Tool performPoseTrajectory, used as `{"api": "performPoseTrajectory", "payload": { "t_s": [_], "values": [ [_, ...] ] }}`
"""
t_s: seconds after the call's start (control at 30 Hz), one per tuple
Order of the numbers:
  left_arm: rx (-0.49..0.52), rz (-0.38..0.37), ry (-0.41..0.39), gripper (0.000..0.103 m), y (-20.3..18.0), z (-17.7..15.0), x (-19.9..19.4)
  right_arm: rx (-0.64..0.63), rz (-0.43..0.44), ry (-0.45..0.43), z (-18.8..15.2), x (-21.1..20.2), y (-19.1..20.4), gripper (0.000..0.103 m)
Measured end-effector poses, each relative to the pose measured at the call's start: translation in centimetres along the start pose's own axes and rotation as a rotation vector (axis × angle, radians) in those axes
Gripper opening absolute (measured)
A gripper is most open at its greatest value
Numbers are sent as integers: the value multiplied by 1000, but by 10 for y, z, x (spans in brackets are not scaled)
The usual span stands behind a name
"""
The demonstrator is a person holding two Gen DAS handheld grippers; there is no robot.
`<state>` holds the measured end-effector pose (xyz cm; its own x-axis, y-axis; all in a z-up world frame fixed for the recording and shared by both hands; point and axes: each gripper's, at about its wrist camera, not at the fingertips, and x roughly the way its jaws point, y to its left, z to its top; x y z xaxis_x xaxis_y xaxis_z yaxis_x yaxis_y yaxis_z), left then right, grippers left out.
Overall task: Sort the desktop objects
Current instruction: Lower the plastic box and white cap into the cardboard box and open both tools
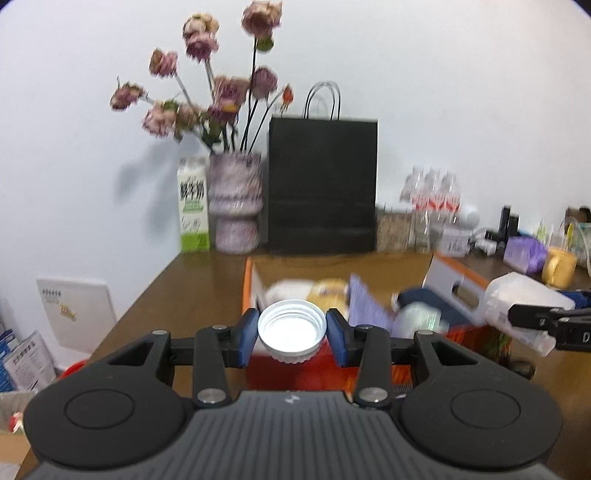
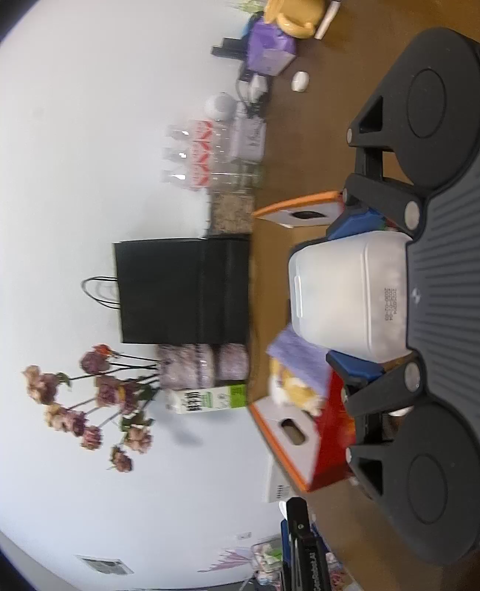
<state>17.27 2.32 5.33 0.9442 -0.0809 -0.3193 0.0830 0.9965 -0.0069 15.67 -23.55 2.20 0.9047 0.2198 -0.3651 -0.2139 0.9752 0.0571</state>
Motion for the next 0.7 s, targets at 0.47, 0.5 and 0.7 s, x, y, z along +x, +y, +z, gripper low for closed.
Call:
{"api": "performPoseTrajectory", "payload": {
  "t_s": [0.47,0.5,0.7],
  "values": [
    [-68,22,54,40,-7,36,108,28,-79,-18,57,97,-21,64],
    [-74,27,65,40,-7,36,117,32,-82,-10,59,108,-24,64],
    [-47,46,146,40,-6,18,146,54,-81,18,54,153,-33,64]
  ]
}}
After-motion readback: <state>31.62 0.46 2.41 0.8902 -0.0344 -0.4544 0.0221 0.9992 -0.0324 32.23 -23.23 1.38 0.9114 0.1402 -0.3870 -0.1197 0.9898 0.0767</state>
